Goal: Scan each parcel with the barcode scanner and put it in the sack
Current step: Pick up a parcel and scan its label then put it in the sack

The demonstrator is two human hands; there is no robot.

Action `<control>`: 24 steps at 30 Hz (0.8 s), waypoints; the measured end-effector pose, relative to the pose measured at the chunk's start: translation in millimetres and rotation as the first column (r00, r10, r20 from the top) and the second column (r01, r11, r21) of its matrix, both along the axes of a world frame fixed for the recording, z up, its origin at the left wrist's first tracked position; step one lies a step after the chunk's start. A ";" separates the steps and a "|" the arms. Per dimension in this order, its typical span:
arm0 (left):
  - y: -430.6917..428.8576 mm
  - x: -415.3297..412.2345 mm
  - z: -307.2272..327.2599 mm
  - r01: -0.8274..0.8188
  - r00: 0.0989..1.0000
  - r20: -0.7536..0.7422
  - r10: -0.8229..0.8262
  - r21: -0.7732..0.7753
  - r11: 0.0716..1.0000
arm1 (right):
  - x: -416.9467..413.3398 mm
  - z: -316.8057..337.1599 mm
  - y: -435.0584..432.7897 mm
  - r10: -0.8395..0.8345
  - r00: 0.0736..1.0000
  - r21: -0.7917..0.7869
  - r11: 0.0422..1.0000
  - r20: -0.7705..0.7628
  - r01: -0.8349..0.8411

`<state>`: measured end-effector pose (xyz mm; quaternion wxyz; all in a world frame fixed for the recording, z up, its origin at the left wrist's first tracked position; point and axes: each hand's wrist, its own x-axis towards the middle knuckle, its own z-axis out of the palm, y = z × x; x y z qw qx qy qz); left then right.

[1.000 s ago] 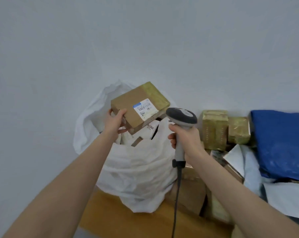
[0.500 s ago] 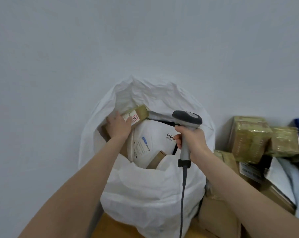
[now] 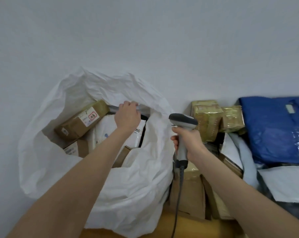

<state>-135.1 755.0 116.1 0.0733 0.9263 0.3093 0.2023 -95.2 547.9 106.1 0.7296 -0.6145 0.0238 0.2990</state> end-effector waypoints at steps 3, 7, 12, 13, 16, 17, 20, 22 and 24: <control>-62.3 44.7 9.7 0.132 0.988 0.079 -0.129 -0.038 0.990 | 13.9 -6.9 -36.8 -0.053 0.998 -0.010 0.999 -0.038 0.053; -143.3 84.7 -4.2 0.294 0.955 0.098 -0.280 -0.189 0.937 | 40.9 -17.7 -91.4 -0.122 0.991 -0.009 0.993 -0.055 0.121; -217.1 106.1 -69.1 0.210 0.965 -0.050 -0.257 -0.438 0.874 | 80.4 -42.9 -151.2 -0.159 0.981 -0.019 0.987 -0.106 0.158; -226.4 105.5 -84.3 0.153 0.974 -0.077 -0.212 -0.463 0.873 | 86.6 -50.0 -158.1 -0.157 0.981 -0.031 0.988 -0.110 0.155; -237.9 94.7 -119.5 -0.016 0.991 -0.127 -0.048 -0.459 0.889 | 99.8 -73.1 -163.3 -0.103 0.987 -0.061 0.994 -0.125 0.095; -236.7 89.4 -128.0 -0.053 0.992 -0.125 -0.005 -0.456 0.888 | 102.4 -81.2 -160.6 -0.078 0.988 -0.071 0.995 -0.132 0.069; -226.0 76.3 -144.9 -0.135 0.990 -0.108 0.090 -0.548 0.826 | 105.8 -105.7 -144.6 -0.024 0.986 -0.095 0.995 -0.165 0.009; -214.5 72.7 -153.4 -0.198 0.980 -0.144 0.139 -0.595 0.779 | 105.8 -121.1 -130.5 -0.008 0.983 -0.114 0.993 -0.185 -0.013; -202.8 74.1 -158.8 -0.259 0.966 -0.171 0.195 -0.690 0.676 | 104.9 -132.8 -117.9 -0.003 0.980 -0.140 0.990 -0.199 -0.026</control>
